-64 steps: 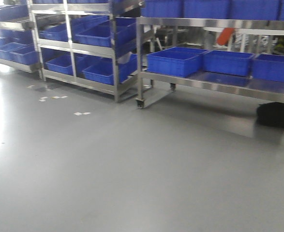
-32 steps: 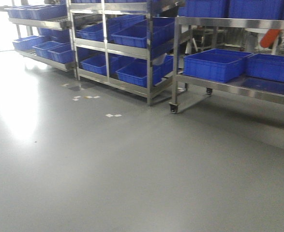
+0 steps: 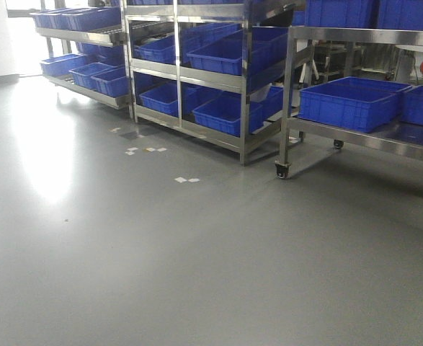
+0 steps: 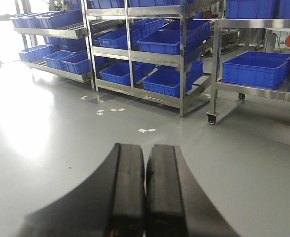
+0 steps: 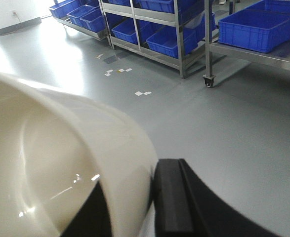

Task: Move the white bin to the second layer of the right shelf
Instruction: 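Turn the base toward the racks of blue crates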

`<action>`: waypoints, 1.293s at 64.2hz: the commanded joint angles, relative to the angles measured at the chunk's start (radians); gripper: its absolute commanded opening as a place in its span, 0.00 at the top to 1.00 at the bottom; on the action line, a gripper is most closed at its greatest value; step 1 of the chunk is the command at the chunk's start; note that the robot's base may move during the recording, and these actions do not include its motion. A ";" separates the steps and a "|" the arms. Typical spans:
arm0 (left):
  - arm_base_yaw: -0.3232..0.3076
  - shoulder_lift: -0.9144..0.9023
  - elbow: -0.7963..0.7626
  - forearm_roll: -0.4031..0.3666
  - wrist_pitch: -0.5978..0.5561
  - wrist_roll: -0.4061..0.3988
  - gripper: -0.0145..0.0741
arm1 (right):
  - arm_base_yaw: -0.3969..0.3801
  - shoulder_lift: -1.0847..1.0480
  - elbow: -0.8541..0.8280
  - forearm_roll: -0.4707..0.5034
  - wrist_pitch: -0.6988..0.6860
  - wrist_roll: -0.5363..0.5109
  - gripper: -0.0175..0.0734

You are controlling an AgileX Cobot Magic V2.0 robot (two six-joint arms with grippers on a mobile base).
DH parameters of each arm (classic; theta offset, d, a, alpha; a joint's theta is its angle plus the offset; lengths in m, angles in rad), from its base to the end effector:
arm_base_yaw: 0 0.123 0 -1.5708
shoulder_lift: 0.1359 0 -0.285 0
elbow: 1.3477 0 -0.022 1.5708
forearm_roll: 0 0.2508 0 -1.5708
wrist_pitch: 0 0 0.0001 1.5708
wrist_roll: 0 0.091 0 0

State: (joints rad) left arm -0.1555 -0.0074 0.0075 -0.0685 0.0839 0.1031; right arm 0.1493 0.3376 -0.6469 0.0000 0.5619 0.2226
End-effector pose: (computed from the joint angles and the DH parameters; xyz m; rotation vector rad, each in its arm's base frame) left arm 0.0555 -0.0092 0.2035 0.1535 1.5607 -0.0994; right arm 0.0583 0.0088 0.3550 0.0639 1.7428 0.2731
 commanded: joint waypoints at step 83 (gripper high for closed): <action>-0.004 -0.014 0.037 -0.005 -0.084 -0.004 0.74 | -0.005 0.011 -0.031 -0.010 -0.104 -0.002 0.74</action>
State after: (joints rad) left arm -0.1555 -0.0074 0.0075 -0.0685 0.0839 0.1031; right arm 0.1493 0.3376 -0.6469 0.0000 0.5619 0.2226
